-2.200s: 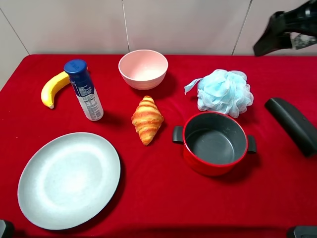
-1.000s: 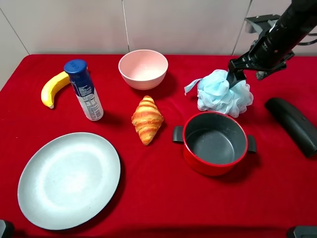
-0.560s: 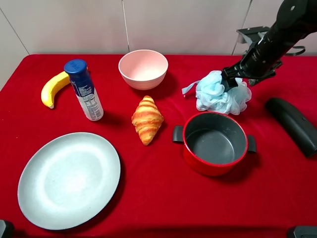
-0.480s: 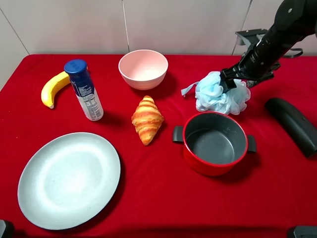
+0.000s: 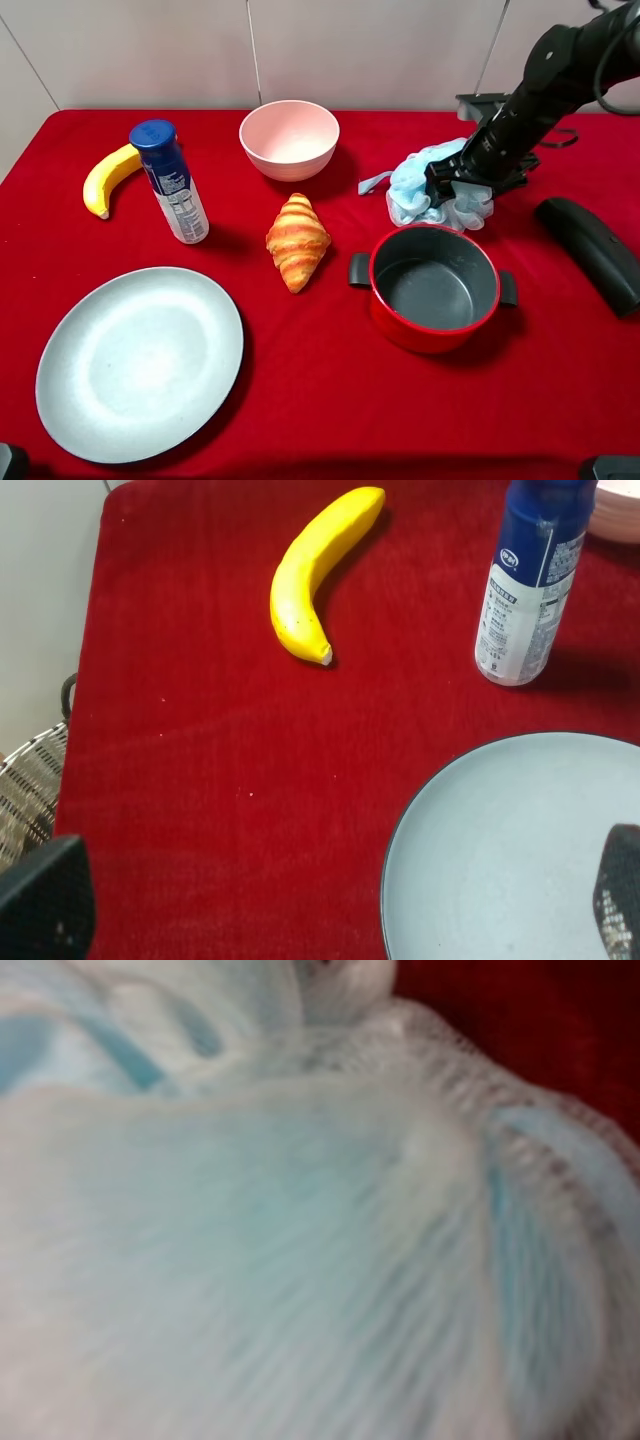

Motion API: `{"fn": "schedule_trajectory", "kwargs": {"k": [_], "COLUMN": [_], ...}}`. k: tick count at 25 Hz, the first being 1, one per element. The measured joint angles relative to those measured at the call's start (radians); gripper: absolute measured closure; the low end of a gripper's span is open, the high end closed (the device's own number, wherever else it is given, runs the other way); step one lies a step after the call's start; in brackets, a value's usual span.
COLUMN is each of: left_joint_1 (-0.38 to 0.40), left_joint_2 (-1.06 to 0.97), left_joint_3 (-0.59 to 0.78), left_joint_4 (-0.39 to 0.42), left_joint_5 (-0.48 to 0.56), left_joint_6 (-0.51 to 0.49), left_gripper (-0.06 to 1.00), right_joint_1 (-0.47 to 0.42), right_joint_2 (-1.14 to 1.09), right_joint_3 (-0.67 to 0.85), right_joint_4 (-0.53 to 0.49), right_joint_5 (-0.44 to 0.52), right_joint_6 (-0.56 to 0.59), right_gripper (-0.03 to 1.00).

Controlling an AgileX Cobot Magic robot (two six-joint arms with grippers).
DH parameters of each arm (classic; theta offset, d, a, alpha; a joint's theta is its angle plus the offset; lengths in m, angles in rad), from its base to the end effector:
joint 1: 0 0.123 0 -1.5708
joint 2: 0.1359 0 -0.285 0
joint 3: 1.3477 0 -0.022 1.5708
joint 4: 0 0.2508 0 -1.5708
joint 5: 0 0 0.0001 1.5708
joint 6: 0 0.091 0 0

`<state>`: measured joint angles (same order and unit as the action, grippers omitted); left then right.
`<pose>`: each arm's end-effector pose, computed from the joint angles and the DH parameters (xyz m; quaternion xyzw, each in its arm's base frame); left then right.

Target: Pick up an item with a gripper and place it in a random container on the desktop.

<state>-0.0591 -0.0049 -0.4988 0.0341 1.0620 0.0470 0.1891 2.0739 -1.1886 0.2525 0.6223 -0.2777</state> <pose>-0.0054 0.0030 0.2769 0.0445 0.8513 0.0139 0.5226 0.3664 0.0836 0.0987 -0.1349 0.9847 0.0775 0.0780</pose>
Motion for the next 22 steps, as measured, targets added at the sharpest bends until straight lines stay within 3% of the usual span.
{"fn": "schedule_trajectory", "kwargs": {"k": [16, 18, 21, 22], "left_joint_1": [0.0, 0.0, 0.0, 0.0], "left_joint_2": [0.0, 0.0, 0.0, 0.0], "left_joint_3": [0.0, 0.0, 0.0, 0.0], "left_joint_4": [0.0, 0.0, 0.0, 0.0], "left_joint_5": [0.0, 0.0, 0.0, 0.0], "left_joint_6": [0.0, 0.0, 0.0, 0.0], "left_gripper": [-0.04, -0.04, -0.04, -0.04], "right_joint_1": [0.003, 0.003, 0.005, 0.006], "right_joint_2": [0.018, 0.019, 0.023, 0.023], "right_joint_3": [-0.001, -0.001, -0.002, -0.002], "right_joint_4": [0.013, 0.016, 0.043, 0.044], "right_joint_5": [-0.004, -0.008, 0.0, 0.001], "right_joint_6": [-0.003, -0.003, -0.003, -0.003], "right_gripper": [0.27, 0.36, 0.59, 0.61]}}
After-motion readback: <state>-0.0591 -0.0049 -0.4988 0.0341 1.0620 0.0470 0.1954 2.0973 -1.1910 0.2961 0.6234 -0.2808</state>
